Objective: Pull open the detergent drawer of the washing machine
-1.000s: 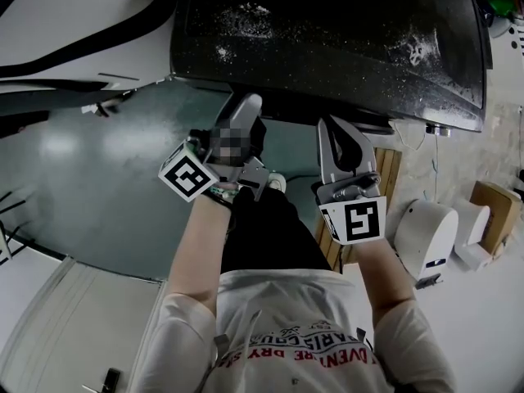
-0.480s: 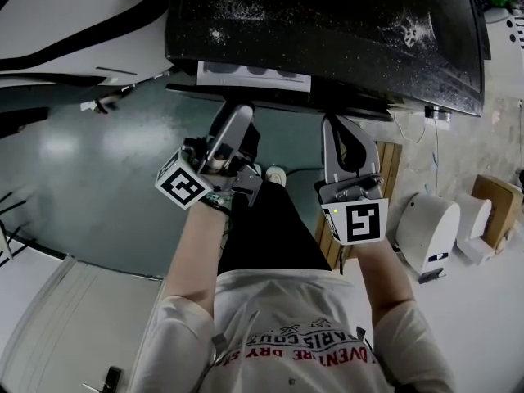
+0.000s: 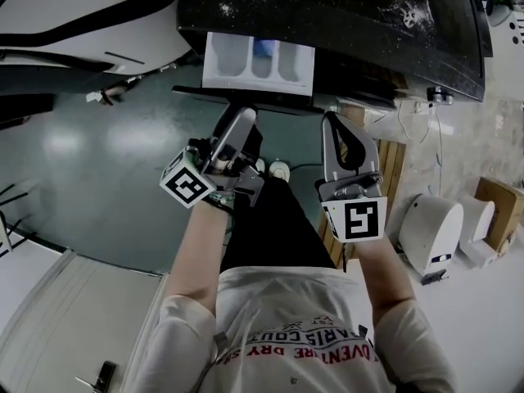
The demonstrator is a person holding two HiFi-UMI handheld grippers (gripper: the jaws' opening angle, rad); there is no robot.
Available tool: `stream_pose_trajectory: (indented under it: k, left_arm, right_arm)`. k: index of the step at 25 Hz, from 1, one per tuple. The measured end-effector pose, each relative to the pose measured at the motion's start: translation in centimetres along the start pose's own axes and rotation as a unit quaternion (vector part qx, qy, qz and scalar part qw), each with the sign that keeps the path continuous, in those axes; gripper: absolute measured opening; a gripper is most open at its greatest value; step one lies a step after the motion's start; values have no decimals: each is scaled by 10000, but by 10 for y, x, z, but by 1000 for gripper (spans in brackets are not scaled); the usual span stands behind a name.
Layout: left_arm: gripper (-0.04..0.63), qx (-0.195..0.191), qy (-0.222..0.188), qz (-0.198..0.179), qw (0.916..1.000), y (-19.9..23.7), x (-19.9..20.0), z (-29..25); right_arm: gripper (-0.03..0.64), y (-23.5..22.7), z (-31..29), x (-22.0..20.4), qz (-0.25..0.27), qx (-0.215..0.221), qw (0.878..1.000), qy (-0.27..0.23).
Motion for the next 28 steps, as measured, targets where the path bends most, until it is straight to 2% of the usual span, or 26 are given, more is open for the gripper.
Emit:
stream_pose_trajectory:
  k: [5, 23, 26, 28]
  left_arm:
    - [298, 136, 91, -204, 9997, -5, -10, 16]
    - [299, 125, -2, -198, 9997, -20, -38, 44]
    - [320, 410, 55, -282, 9987, -19, -39, 47]
    - [321, 607, 40, -207, 9979, -20, -41, 49]
  right_arm:
    - [2, 10, 12, -1, -47, -20, 10000, -58]
    - [2, 25, 30, 0, -194, 19, 9998, 72]
    - [2, 26, 32, 1, -219, 28, 9997, 90]
    - [2, 26, 33, 2, -196, 33, 9998, 96]
Point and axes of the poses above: the fingertips, and each gripper's own axes: z backward along the fingers, y to its left, x out of its top, the point moved 8 cm from there along z, backward along the fingers, and after that the axes turned 12 degrees about y, right-handed, at the moved point
